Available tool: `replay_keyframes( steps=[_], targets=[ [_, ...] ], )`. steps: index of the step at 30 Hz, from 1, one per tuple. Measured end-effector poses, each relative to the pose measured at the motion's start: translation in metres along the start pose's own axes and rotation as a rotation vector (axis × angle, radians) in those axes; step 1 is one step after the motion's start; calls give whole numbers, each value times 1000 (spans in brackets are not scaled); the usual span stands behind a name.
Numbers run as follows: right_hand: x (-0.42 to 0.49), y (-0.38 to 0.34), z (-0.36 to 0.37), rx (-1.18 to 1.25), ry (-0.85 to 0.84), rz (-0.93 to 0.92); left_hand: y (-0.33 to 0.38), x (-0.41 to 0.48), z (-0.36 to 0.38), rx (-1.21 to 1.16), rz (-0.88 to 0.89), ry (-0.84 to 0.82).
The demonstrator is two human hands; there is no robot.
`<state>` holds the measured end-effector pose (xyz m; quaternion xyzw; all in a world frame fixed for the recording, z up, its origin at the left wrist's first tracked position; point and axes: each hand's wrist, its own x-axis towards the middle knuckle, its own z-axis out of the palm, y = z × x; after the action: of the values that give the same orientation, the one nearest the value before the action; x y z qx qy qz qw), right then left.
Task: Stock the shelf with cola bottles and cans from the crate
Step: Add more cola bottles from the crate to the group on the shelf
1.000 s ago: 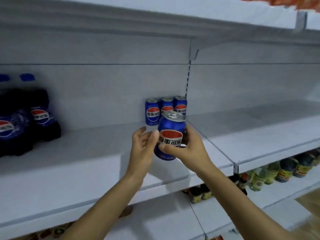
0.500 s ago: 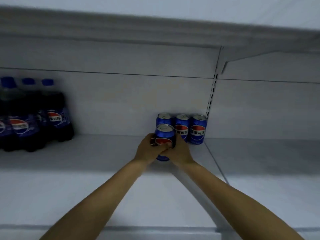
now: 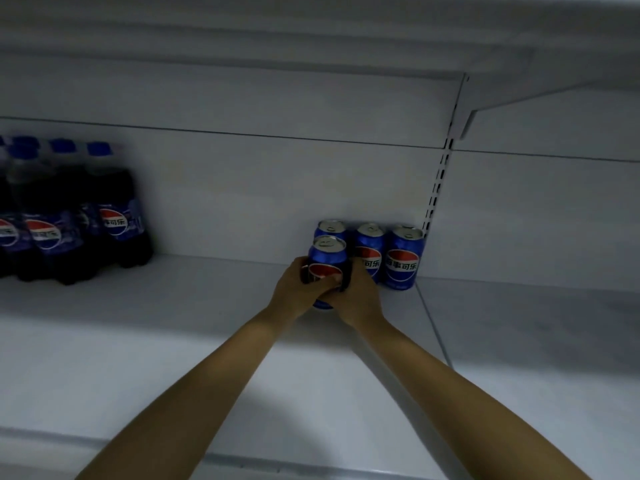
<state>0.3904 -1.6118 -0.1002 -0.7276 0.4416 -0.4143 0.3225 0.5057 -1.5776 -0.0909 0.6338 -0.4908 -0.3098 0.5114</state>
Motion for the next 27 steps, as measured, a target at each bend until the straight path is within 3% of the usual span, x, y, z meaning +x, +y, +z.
replay_keyframes(
  steps=[4, 10, 16, 21, 24, 27],
  targets=[
    [0, 4, 0, -26, -13, 8, 0, -4, 3, -13, -11, 5],
    [-36, -17, -7, 178, 202, 71, 8, -30, 1, -80, -57, 22],
    [-104, -106, 11, 544, 288, -5, 17, -113, -85, -213, 25, 198],
    [-204, -185, 88, 755, 46, -83, -7, -252, -198, -93, 158, 395],
    [-280, -218, 154, 773, -214, -73, -38, -341, -253, -65, 106, 542],
    [-352, -233, 218, 773, -406, 14, -77, -431, -305, -104, -56, 724]
  ],
)
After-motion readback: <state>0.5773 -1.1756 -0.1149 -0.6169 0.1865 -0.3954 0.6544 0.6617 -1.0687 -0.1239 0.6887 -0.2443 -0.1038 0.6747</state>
